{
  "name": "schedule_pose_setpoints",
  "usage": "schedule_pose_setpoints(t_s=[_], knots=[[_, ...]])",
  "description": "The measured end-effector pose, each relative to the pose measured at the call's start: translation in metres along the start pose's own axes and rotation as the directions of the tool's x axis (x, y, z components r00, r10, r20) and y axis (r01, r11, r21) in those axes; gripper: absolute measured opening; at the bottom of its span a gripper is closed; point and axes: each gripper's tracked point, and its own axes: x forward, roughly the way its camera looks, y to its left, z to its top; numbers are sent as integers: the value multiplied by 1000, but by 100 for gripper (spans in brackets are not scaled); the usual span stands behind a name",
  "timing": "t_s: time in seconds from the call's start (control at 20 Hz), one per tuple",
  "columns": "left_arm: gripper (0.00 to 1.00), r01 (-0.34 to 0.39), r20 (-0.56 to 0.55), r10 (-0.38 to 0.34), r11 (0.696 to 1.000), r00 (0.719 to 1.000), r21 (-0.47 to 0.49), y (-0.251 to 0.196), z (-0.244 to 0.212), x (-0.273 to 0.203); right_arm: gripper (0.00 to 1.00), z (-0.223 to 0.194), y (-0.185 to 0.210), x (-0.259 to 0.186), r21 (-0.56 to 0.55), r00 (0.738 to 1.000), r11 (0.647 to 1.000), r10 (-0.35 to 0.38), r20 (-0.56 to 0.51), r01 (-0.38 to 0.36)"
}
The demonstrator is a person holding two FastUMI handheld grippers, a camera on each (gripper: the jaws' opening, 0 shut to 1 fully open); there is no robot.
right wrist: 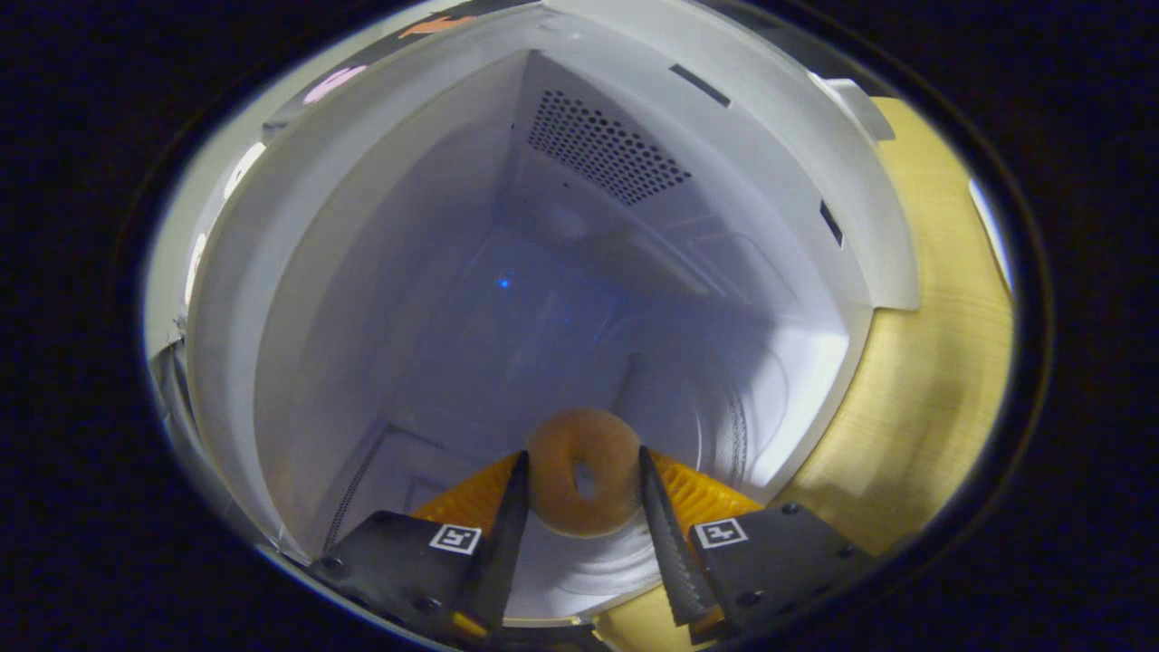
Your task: Open the microwave oven with the left hand, put the food in, and close the microwave oven.
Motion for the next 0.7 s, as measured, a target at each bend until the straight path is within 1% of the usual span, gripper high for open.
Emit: schedule_pose_setpoints(t_s=[0.1, 0.15, 0.2, 0.25, 0.35, 0.4, 0.45, 0.5, 0.6, 0.7], knots=[[95, -1, -4, 1, 1000, 1000, -12, -1, 0, 4, 65, 2, 4, -1, -26, 1000, 1000, 0, 8, 1], [96, -1, -4, 1, 1000, 1000, -13, -1, 1, 6, 68, 2, 3, -1, -42, 1000, 999, -6, 7, 6], [95, 2, -3, -2, 1000, 1000, -15, -2, 1, 8, 70, 2, 5, -3, -57, 1000, 998, -3, 2, 4], [97, 4, -2, -4, 1000, 1000, -17, -4, 2, 10, 75, 2, 4, -4, -82, 1000, 997, -4, 4, 4], [95, 10, 0, -10, 1000, 1000, -26, -7, 3, 13, 77, 2, 2, -9, -131, 1000, 991, 0, 0, 0], [95, 9, 0, -9, 999, 1000, -31, -7, 3, 13, 87, 0, 4, -14, -148, 1000, 989, 10, -12, -12], [95, 5, 1, -5, 999, 1000, -36, -6, 3, 13, 82, 0, 3, -19, -165, 1000, 986, 14, -18, -17], [96, -3, -3, 2, 999, 1000, -42, -5, 1, 12, 87, 2, 3, -25, -192, 1000, 981, 24, -19, -27], [96, -26, -9, 26, 998, 1000, -50, 2, -3, 9, 87, 14, 2, -43, -279, 998, 959, 54, -15, -56], [96, -60, -21, 59, 997, 998, -40, 14, -13, 3, 87, 19, -2, -64, -353, 995, 931, 82, -56, -97]])
